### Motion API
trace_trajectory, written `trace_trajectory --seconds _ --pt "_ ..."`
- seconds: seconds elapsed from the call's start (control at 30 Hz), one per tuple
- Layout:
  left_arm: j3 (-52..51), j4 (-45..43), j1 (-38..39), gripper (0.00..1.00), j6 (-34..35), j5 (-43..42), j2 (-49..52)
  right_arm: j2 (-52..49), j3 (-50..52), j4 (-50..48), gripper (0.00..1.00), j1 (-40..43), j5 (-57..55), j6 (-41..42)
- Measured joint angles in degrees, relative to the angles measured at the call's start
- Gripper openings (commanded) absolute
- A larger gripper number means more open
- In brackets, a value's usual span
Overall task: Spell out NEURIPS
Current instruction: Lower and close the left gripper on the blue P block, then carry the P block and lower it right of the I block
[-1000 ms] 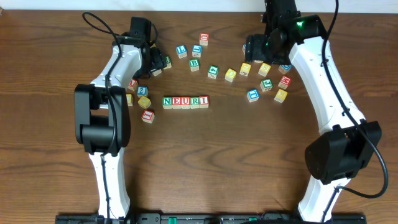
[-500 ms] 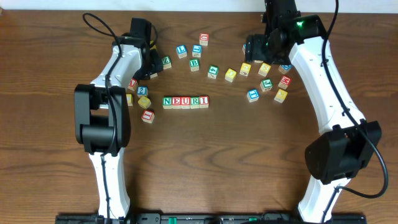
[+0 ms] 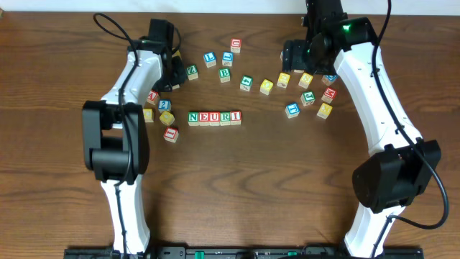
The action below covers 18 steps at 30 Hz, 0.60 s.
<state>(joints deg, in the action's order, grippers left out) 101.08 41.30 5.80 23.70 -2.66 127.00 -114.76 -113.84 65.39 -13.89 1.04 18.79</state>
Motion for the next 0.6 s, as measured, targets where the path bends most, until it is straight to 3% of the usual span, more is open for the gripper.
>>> trace_trajectory --seconds 0.27,0.6 --pt "0.0 4.2 1.7 0.34 -2.1 0.0 -11.1 0.0 0.0 -0.1 0.83 0.0 -1.3 0.0" --pt "0.2 13.7 12.5 0.34 -2.8 0.0 -17.9 0.0 0.0 -0.1 0.84 3.5 -2.2 0.0"
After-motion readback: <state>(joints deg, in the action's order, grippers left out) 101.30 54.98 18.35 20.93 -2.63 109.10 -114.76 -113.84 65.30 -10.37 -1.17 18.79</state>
